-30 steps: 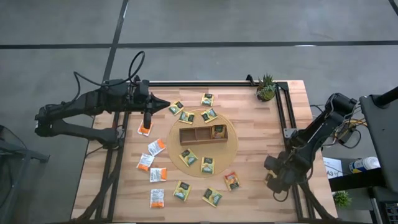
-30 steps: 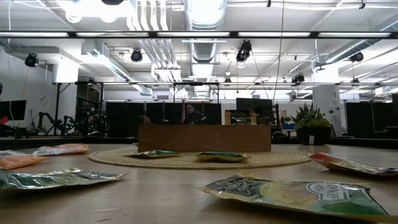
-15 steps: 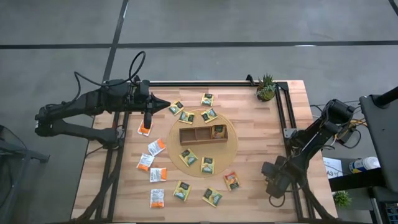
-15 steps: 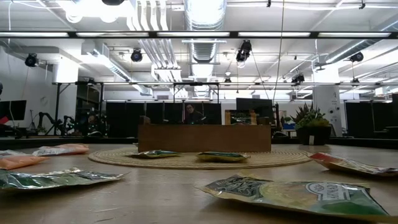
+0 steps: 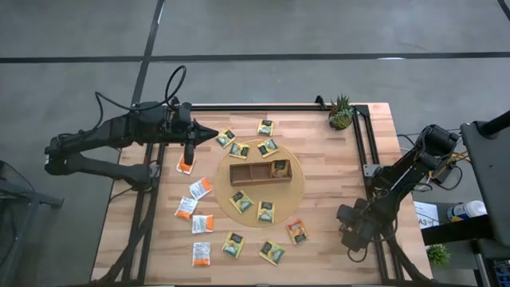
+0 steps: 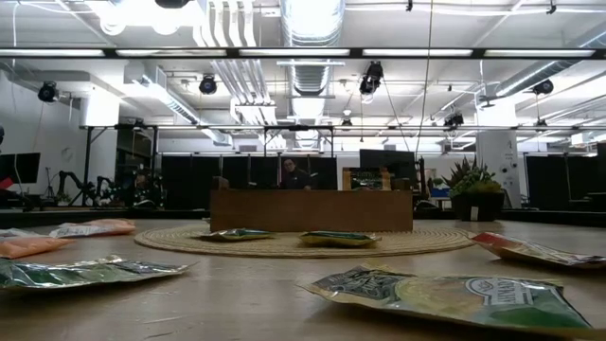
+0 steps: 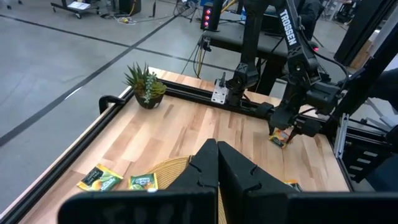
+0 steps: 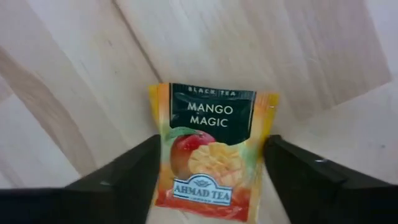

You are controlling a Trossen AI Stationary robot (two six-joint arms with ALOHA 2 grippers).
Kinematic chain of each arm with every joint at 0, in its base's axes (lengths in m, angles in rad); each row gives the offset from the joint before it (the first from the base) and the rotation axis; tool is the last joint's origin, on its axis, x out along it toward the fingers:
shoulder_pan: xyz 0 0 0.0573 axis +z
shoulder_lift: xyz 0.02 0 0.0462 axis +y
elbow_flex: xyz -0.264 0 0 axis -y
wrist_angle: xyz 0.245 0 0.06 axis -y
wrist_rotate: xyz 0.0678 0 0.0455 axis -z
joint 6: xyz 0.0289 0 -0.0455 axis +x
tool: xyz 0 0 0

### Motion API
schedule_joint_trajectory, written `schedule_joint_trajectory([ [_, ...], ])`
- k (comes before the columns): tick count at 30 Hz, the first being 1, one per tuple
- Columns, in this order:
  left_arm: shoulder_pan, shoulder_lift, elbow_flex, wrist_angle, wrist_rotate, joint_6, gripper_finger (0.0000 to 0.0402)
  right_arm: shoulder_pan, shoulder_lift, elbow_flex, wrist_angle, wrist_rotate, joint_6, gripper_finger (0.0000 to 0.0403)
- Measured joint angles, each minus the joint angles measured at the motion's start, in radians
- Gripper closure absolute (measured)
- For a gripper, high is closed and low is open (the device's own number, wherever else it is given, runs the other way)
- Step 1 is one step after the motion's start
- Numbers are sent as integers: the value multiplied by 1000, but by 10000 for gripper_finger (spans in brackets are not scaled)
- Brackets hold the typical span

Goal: Pick & Place Tea
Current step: Put the orange tea bag into the right section of the wooden organizer

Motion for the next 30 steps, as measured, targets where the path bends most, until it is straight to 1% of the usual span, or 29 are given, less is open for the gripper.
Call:
schedule_joint_trajectory([
  [3, 0, 0, 0, 0, 0, 1, 400, 0, -5, -4, -12, 7, 0, 215],
  [8, 0, 0, 0, 0, 0, 5, 400, -1, -5, -6, 21, 20, 0, 334],
  [10, 0, 0, 0, 1, 0, 5, 400, -1, -5, -6, 34, 28, -1, 374],
  [11, 0, 0, 0, 0, 0, 5, 400, -1, -5, -6, 38, 35, 0, 383],
  [16, 0, 0, 0, 0, 1, 7, 400, 0, -12, -6, 47, 44, 9, 393],
  [22, 0, 0, 0, 0, 1, 7, 400, -1, -88, -2, 26, 63, 14, 394],
  [26, 0, 0, 0, 9, 1, 7, 400, -1, -149, 2, 33, 115, 51, 395],
  [30, 0, 0, 0, 43, 1, 2, 400, -1, -213, 4, 36, 223, 64, 395],
])
